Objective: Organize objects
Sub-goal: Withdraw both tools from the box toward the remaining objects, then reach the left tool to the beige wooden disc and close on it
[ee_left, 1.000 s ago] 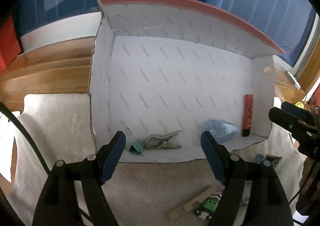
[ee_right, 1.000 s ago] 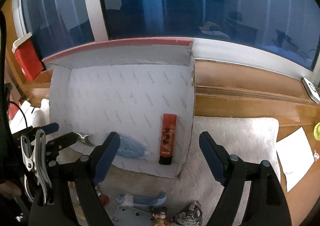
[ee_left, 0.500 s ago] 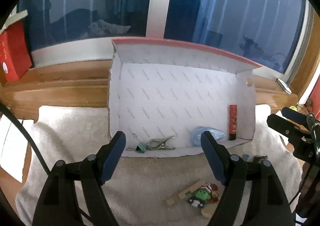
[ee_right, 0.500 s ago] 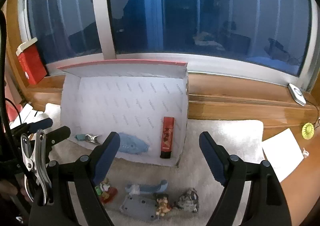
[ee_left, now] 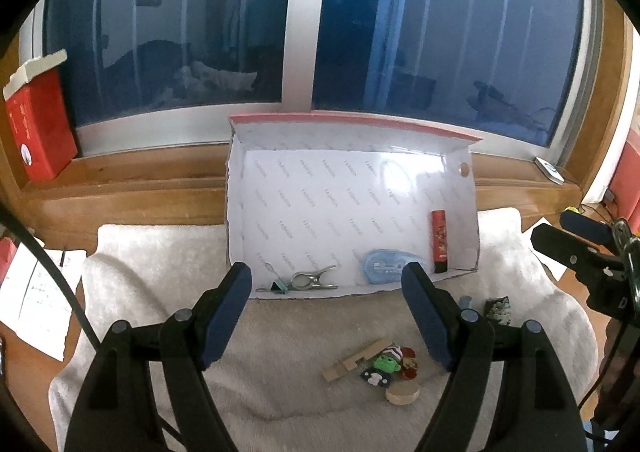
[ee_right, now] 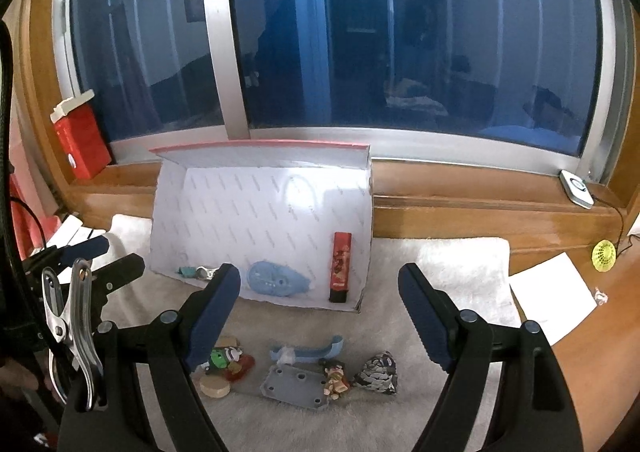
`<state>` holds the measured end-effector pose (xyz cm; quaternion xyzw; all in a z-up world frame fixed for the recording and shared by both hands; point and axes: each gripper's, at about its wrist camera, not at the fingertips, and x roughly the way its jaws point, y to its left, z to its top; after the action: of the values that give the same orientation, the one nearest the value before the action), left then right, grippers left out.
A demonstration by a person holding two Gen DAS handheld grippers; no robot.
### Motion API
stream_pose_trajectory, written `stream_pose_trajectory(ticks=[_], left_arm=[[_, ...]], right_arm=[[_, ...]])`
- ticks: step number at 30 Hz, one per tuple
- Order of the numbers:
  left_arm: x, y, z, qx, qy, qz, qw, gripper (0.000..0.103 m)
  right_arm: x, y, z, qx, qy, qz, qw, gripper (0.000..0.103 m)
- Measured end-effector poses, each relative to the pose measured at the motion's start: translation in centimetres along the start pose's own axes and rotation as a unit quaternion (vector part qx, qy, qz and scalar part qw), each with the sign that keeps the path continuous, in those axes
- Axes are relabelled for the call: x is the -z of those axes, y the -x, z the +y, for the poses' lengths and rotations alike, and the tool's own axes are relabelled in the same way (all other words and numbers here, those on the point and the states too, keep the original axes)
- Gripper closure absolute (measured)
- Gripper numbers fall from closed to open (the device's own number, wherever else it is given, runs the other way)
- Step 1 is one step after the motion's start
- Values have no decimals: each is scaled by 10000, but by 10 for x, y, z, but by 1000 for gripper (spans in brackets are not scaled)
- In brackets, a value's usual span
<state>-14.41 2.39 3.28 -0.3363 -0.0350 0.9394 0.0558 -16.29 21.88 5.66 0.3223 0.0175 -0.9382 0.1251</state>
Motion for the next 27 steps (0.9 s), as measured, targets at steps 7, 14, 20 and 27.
stream_pose_trajectory(ticks=[7, 14, 20, 27], left_arm=[[5, 10, -6, 26, -87, -43, 9999, 25], [11, 15, -4, -32, -55, 4, 10000, 25], [21, 14, 3, -66, 61, 118, 9999, 25], [32, 9, 9, -52, 250, 344, 9991, 25]], right_arm=[[5, 11, 5, -5, 4, -54, 10000, 20], [12, 16, 6, 30, 65, 13, 10000, 20], [19, 17, 8, -12, 73, 118, 9999, 20], [32, 10, 13, -103, 156, 351, 9992, 20]])
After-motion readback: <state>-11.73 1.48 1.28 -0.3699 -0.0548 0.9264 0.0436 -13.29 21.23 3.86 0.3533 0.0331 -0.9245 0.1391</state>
